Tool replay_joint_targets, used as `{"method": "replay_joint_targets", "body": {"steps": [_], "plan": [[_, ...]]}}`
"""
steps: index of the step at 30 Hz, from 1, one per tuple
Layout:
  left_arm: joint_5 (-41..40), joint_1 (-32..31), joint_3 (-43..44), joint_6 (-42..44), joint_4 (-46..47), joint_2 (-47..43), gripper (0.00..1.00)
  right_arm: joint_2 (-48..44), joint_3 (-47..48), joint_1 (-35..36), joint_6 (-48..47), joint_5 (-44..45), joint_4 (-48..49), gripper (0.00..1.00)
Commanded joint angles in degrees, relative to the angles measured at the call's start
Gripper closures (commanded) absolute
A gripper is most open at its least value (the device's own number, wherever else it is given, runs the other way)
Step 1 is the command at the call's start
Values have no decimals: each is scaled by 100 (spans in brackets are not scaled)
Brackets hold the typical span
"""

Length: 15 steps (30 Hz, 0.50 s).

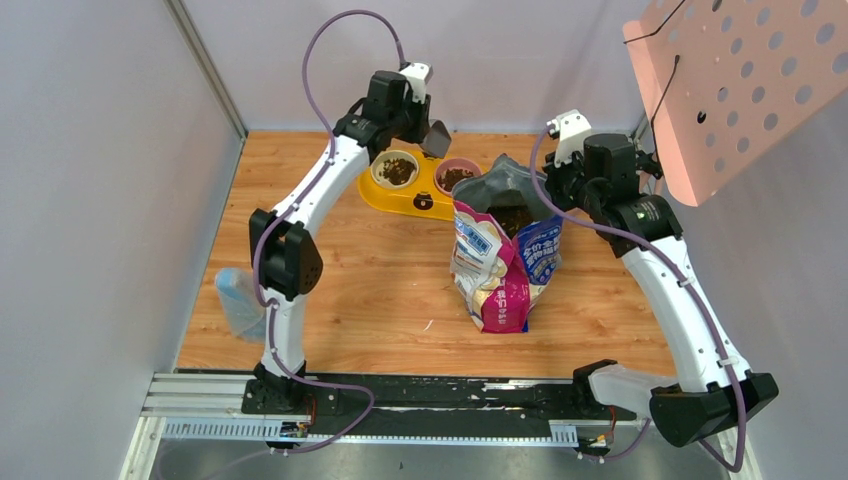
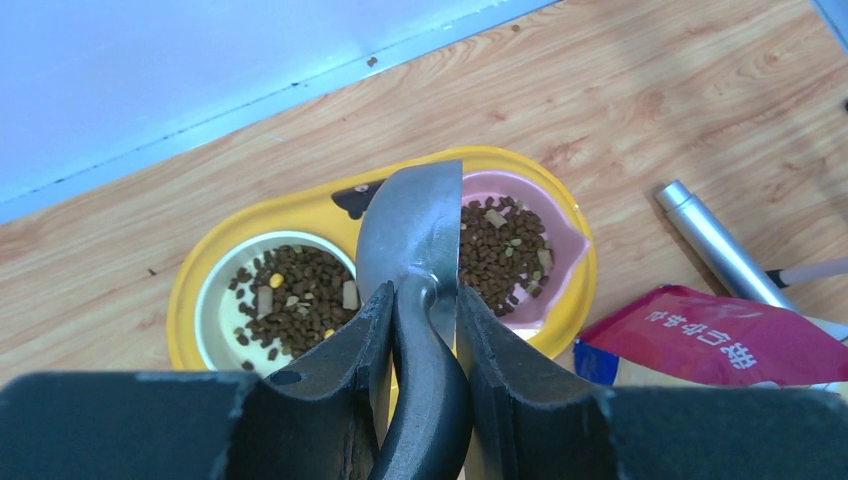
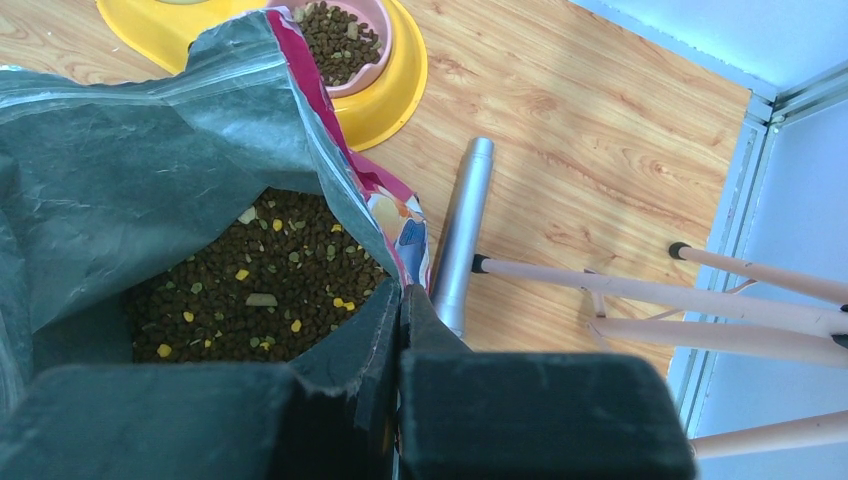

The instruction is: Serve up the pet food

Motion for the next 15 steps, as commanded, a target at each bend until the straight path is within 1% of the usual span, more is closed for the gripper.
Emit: {"method": "replay_joint_targets", "body": {"steps": [1, 4, 7, 12, 15], "plan": [[-28, 12, 241, 473, 231, -605, 100, 46, 393, -38, 101, 51, 20, 100], [385, 13, 151, 704, 82, -710, 100, -65, 382, -45, 127, 95, -172, 100], [506, 16, -78, 884, 37, -871, 100, -374, -11, -47, -59, 54, -184, 100], [330, 14, -141, 1256, -88, -1148, 100, -709, -428, -46, -239, 91, -141, 100], [240, 14, -256, 1365, -144, -1333, 100, -672, -333, -44, -218, 78, -94, 100]]}}
